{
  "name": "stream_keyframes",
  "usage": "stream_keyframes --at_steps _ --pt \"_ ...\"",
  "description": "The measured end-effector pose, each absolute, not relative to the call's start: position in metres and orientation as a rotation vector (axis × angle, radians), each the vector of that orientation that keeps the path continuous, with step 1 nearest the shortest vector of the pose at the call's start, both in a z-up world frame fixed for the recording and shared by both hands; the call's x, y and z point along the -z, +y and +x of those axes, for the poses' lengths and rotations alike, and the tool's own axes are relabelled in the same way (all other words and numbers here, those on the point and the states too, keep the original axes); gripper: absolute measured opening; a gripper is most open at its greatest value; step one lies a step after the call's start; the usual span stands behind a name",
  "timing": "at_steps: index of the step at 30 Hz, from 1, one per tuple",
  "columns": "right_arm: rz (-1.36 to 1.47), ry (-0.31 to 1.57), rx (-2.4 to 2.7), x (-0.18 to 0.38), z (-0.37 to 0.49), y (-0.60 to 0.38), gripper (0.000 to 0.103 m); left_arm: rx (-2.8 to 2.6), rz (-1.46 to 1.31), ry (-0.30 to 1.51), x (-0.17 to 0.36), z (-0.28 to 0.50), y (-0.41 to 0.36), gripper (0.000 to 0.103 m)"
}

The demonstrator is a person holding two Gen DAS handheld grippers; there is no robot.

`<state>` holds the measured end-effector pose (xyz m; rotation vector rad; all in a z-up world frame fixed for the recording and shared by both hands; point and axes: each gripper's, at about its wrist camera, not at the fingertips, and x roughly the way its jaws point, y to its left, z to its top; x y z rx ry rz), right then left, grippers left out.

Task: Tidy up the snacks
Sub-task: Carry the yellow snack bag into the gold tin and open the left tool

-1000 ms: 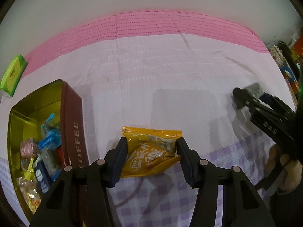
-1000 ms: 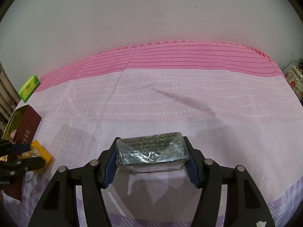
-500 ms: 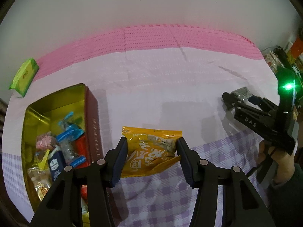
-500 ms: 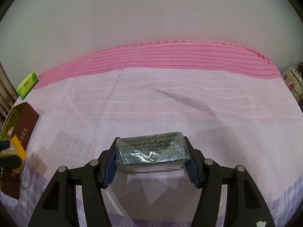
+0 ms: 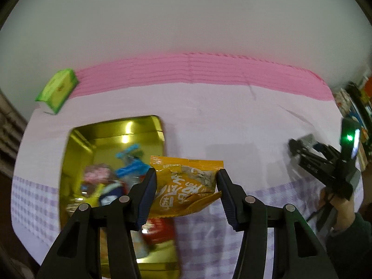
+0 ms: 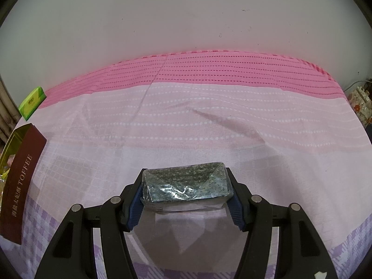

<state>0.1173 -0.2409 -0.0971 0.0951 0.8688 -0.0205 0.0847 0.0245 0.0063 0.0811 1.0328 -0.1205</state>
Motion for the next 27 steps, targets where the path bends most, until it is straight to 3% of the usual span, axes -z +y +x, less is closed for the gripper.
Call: stream_keyframes --at_steps 14,27 --pt "0.070 0.876 0.030 0.097 0.118 -0.240 0.059 -0.091 0.029 1.035 0.001 0.096 0.113 0.053" --pt "0.048 0.881 0.040 0.097 0.119 -0.236 0.060 -0.121 0.039 1.097 0.032 0.092 0.128 0.053"
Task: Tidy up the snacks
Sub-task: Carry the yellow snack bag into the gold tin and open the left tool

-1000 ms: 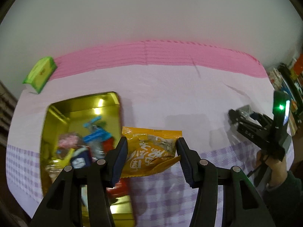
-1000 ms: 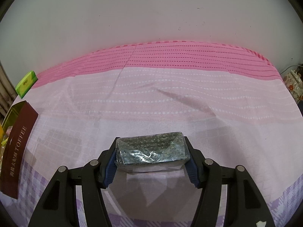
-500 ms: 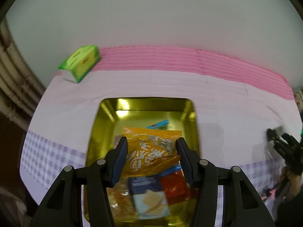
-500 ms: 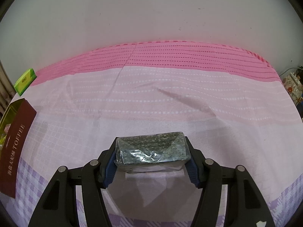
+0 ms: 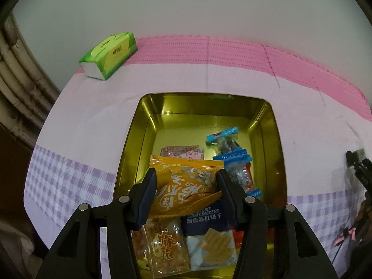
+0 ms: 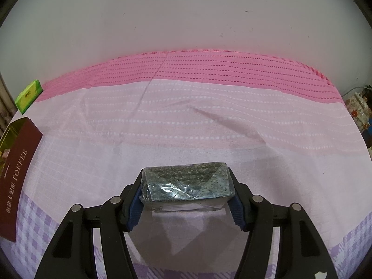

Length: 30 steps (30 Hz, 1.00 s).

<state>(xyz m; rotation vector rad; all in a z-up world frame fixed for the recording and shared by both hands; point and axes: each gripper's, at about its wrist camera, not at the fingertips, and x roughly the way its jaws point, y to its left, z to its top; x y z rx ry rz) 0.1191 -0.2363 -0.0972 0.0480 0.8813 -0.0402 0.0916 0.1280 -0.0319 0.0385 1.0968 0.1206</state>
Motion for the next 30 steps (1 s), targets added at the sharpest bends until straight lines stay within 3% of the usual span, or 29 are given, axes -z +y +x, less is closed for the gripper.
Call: stream_keyframes --at_steps 30 --pt "0.028 0.886 0.051 0.097 0.120 -0.233 0.061 -0.134 0.054 1.135 0.046 0.093 0.136 0.057"
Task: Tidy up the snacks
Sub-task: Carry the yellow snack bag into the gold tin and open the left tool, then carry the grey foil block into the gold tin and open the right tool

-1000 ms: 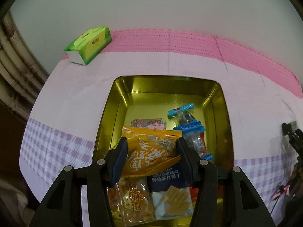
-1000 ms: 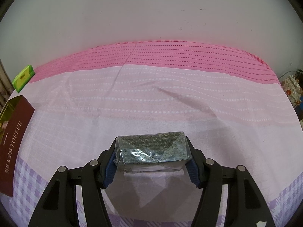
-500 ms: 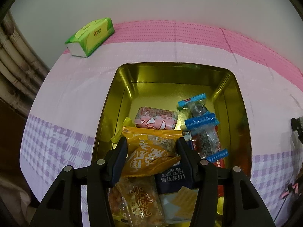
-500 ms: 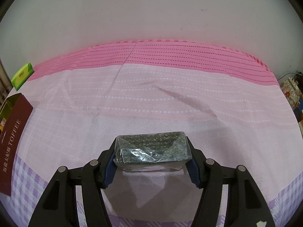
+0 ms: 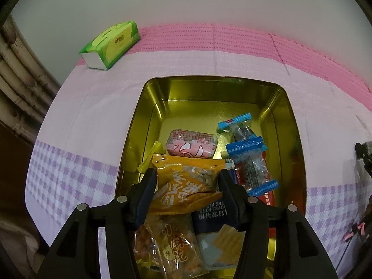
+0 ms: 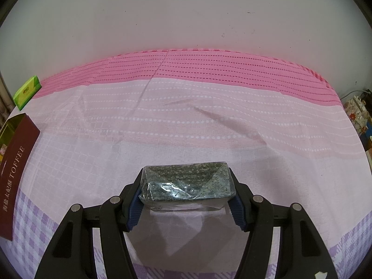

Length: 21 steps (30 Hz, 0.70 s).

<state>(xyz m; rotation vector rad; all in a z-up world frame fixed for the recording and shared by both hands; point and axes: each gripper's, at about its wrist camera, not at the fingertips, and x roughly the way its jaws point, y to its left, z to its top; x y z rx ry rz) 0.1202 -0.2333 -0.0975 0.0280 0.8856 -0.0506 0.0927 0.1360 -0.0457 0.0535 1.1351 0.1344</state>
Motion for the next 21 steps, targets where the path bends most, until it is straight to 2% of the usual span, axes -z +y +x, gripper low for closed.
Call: stream_keyframes --at_steps 5,21 --pt "0.026 0.886 0.051 0.098 0.120 -0.233 0.061 -0.140 0.061 1.103 0.035 0.086 0.136 0.063" --pt "0.022 0.886 0.056 0.097 0.121 -0.233 0.060 -0.172 0.049 0.996 -0.004 0.057 0.156 0.064"
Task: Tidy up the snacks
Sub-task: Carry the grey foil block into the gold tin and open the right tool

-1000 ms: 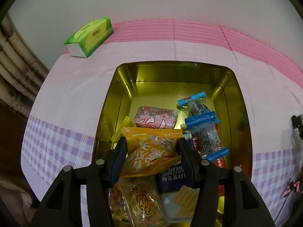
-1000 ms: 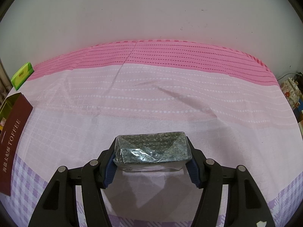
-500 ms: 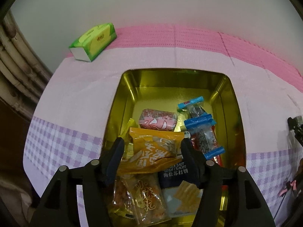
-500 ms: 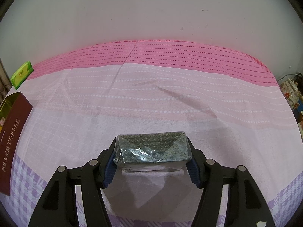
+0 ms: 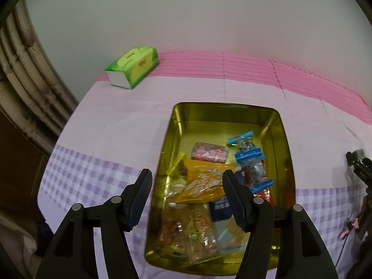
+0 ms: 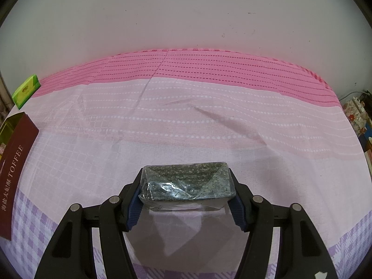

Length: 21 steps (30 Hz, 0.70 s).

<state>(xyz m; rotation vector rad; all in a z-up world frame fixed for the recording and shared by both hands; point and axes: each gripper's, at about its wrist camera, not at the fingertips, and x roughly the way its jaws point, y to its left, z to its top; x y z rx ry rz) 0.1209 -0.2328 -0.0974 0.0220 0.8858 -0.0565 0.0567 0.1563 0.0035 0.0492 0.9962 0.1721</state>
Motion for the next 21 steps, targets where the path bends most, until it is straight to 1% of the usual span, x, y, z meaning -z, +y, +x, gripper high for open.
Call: stream_keyframes --at_steps 12,21 --pt "0.039 0.907 0.095 0.093 0.116 -0.226 0.058 -0.248 0.015 0.983 -0.002 0.034 0.187 0.064" --pt "0.022 0.905 0.002 0.075 0.107 -0.193 0.058 -0.285 0.008 0.988 0.008 0.022 0.196 0.064"
